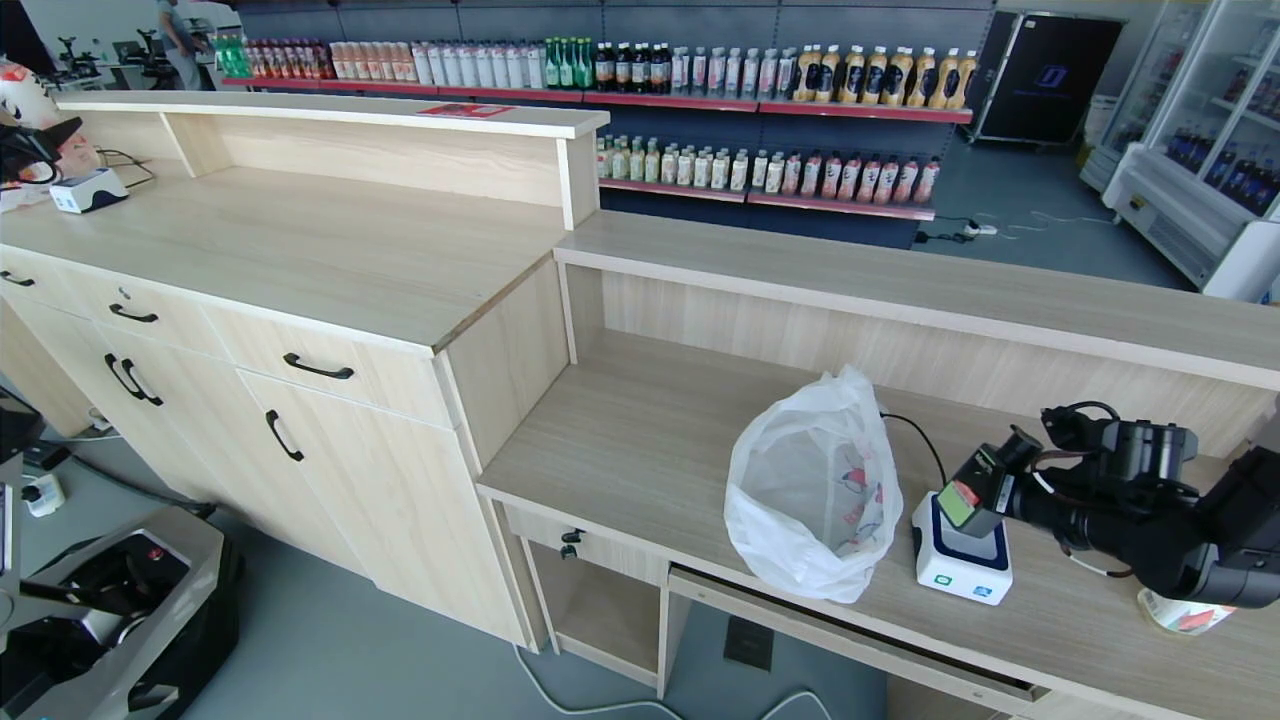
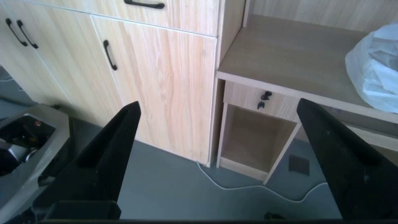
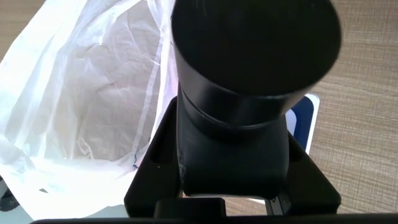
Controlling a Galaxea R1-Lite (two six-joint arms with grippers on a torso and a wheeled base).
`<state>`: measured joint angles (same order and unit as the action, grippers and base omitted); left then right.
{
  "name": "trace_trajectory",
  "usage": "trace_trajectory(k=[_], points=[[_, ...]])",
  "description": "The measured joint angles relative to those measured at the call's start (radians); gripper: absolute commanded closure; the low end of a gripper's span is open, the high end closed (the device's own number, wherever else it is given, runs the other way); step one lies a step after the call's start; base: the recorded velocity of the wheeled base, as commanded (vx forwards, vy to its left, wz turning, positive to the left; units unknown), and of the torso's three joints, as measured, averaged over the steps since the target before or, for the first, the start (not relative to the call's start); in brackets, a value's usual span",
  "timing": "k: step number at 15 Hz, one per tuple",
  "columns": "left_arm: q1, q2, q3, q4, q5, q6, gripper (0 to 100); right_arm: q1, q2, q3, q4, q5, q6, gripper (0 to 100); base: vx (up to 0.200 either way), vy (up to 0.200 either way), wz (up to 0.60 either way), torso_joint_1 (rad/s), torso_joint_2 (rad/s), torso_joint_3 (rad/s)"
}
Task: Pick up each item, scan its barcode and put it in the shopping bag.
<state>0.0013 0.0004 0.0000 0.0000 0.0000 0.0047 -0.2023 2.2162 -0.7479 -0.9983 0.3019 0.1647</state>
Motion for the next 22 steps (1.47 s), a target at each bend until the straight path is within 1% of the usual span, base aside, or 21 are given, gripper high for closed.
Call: trace_trajectory(k=[5,7,9,11,12,14,15,16,18,19,22], points=[[0.000,0.000,0.000,0.000,0.000,0.000,0,0.000,-0.017,-0.004,0.004,-0.004,-0.022,100,0.000,0.000,0.00,0.000,0.00,0.000],[0.000,0.000,0.000,0.000,0.000,0.000,0,0.000,-0.073,0.023,0.010,-0.006,-0.156,100,0.000,0.000,0.00,0.000,0.00,0.000],[0.000,0.000,0.000,0.000,0.000,0.000,0,-0.017,-0.171,0.116,0.009,-0.008,-0.348,100,0.000,0.000,0.00,0.000,0.00,0.000],[0.000,0.000,0.000,0.000,0.000,0.000,0,-0.066,-0.297,0.205,0.026,-0.011,-0.525,100,0.000,0.000,0.00,0.000,0.00,0.000],[0.000,0.000,0.000,0.000,0.000,0.000,0,-0.100,-0.374,0.235,0.041,-0.013,-0.591,100,0.000,0.000,0.00,0.000,0.00,0.000],[0.000,0.000,0.000,0.000,0.000,0.000,0,-0.159,-0.507,0.272,0.059,-0.015,-0.695,100,0.000,0.000,0.00,0.000,0.00,0.000],[0.000,0.000,0.000,0.000,0.000,0.000,0,-0.190,-0.565,0.285,0.060,-0.014,-0.777,100,0.000,0.000,0.60,0.002,0.01,0.002],[0.000,0.000,0.000,0.000,0.000,0.000,0,-0.216,-0.604,0.293,0.049,-0.008,-0.817,100,0.000,0.000,0.60,0.002,0.00,-0.002],[0.000,0.000,0.000,0.000,0.000,0.000,0,-0.226,-0.647,0.299,0.012,-0.015,-0.831,100,0.000,0.000,0.60,0.000,0.00,0.005],[0.000,0.000,0.000,0.000,0.000,0.000,0,-0.212,-0.657,0.298,-0.001,-0.042,-0.822,100,0.000,0.000,0.60,0.002,0.01,0.007],[0.000,0.000,0.000,0.000,0.000,0.000,0,-0.103,-0.626,0.264,-0.051,-0.194,-0.727,100,0.000,0.000,0.60,0.001,0.00,0.002]])
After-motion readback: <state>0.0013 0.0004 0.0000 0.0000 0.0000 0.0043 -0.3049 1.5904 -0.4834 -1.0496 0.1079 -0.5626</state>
